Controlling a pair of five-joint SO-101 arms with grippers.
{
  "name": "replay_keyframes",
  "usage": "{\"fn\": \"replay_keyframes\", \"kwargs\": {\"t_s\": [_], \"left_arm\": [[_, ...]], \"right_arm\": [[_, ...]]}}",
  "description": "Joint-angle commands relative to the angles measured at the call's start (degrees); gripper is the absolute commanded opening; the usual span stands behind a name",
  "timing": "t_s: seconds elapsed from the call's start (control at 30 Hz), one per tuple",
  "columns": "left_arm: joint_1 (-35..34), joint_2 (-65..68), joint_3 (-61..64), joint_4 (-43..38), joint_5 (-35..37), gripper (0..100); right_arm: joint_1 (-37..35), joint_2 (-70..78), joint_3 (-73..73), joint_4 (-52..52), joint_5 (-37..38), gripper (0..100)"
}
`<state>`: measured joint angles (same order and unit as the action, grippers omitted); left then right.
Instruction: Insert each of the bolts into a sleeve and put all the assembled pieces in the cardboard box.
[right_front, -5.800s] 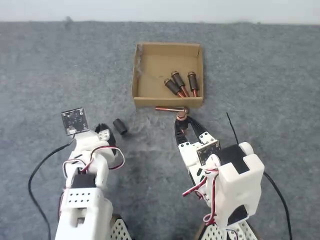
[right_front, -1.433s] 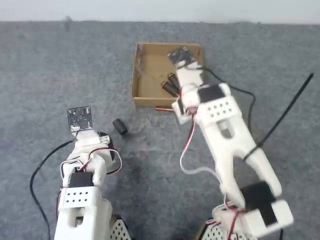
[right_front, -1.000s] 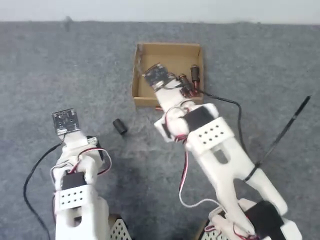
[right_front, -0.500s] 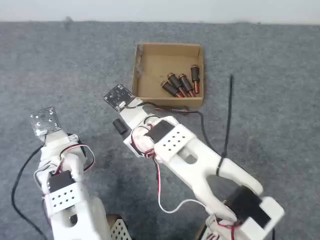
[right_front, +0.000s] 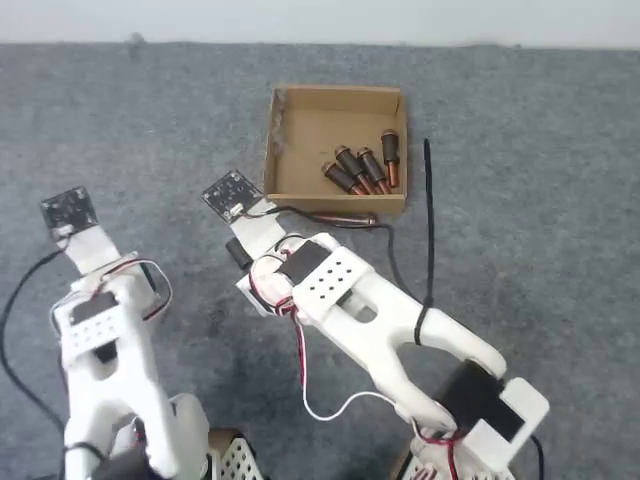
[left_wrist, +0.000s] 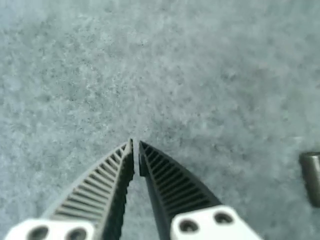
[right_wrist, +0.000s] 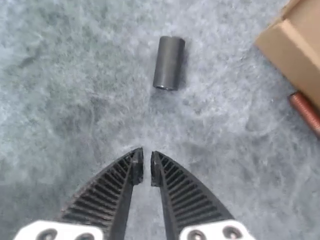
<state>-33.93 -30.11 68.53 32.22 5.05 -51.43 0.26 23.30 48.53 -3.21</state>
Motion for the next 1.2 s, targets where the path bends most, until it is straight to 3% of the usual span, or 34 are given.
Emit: {"fn": "replay_keyframes", "kwargs": {"t_s": [0.0, 0.2, 0.37, 1.17], "left_arm": [[-0.35, 1.67, -4.44, -1.41, 3.69, 1], [-0.35, 2.2, -4.97, -1.49, 4.4, 1], [-0.97, 2.02, -4.97, -1.49, 4.48, 1], [-1.14, 2.37, -4.97, -1.67, 4.22, 1]], "right_arm": [[-1.1, 0.04, -3.25, -3.38, -0.79, 0.6], [-2.07, 3.3, -6.59, -6.64, -0.79, 1.3], [-2.07, 7.52, -11.96, -6.81, -0.79, 12.3], [0.22, 28.44, -29.01, -5.05, -0.44, 11.6]]}}
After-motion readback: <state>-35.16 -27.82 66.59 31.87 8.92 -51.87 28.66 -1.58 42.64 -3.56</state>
